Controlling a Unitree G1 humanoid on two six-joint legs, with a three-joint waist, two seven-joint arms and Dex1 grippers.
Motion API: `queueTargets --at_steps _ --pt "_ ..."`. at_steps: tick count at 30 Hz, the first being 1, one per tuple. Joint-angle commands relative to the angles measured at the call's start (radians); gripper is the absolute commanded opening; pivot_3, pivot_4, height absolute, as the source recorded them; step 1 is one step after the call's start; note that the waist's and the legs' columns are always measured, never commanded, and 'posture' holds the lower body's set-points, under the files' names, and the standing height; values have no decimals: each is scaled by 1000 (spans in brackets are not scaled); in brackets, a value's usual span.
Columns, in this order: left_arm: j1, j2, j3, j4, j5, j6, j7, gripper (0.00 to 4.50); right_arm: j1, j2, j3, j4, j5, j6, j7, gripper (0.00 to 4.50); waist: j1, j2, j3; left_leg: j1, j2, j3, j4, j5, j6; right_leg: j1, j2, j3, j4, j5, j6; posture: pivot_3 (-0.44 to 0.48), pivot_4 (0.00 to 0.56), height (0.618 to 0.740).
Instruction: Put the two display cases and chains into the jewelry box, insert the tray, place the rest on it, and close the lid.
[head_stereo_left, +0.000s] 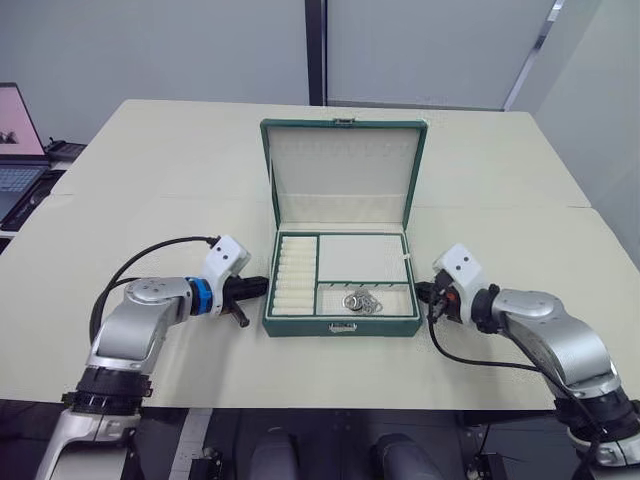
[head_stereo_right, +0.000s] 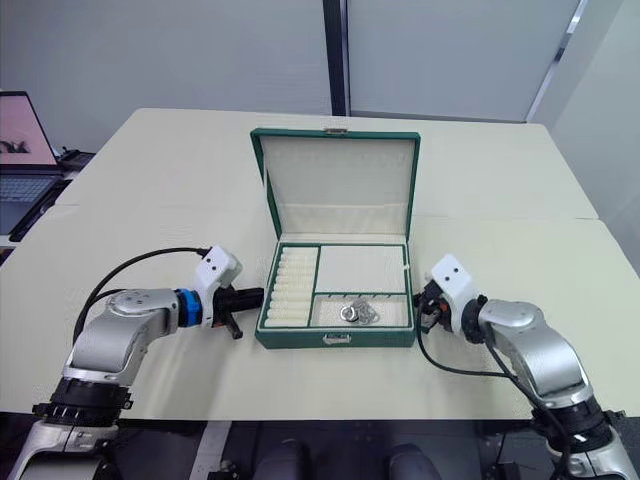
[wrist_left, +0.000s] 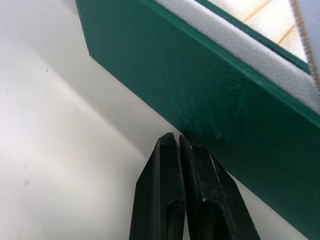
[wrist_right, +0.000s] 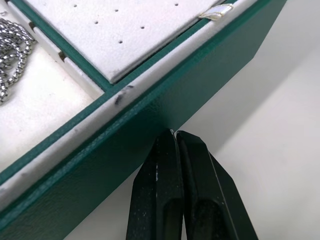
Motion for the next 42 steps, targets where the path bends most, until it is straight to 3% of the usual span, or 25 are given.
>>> queueTargets --at_steps 1,11,19,22,25,29,33,37,42 --pt "11 -1 -23 -66 -46 12 -37 155 8 1 -8 -109 68 1 31 26 1 0 0 0 0 0 0 0 0 0 0 0 0 0 0 0 150 740" --pt "17 31 14 -73 -57 -7 -37 155 46 -38 -29 -127 82 -2 28 26 2 0 0 0 0 0 0 0 0 0 0 0 0 0 0 0 150 740" --pt "87 114 204 -116 -158 -71 -80 155 77 -119 -85 -96 90 -49 54 26 2 0 0 0 0 0 0 0 0 0 0 0 0 0 0 0 150 740" --pt "134 155 332 -167 -268 -79 -157 155 69 -154 -131 -80 99 -63 68 26 1 0 0 0 0 0 0 -1 2 0 0 0 0 0 0 0 150 740" --pt "177 236 459 -214 -412 32 -233 155 36 -183 -184 -51 123 -72 90 26 -1 0 0 0 0 0 0 -2 3 0 0 0 0 0 0 0 150 740" --pt "202 343 612 -216 -592 192 -298 155 -55 -213 -221 43 141 -101 121 26 -1 0 1 0 0 -1 0 -2 4 0 0 -1 0 0 0 0 150 740" --pt "251 414 701 -227 -684 285 -355 155 -214 -219 -197 204 128 -151 165 26 -4 2 1 1 0 0 0 -2 4 -1 0 0 0 0 0 0 150 740" --pt "340 407 753 -295 -714 293 -388 155 -408 -201 -138 396 89 -216 209 26 -11 3 3 1 0 0 -1 -2 4 -1 0 0 0 0 0 0 150 740" --pt "458 353 798 -371 -664 191 -399 155 -620 -143 -65 667 13 -348 246 26 -25 4 3 1 0 1 -1 -2 4 -2 0 0 0 0 0 0 150 740"
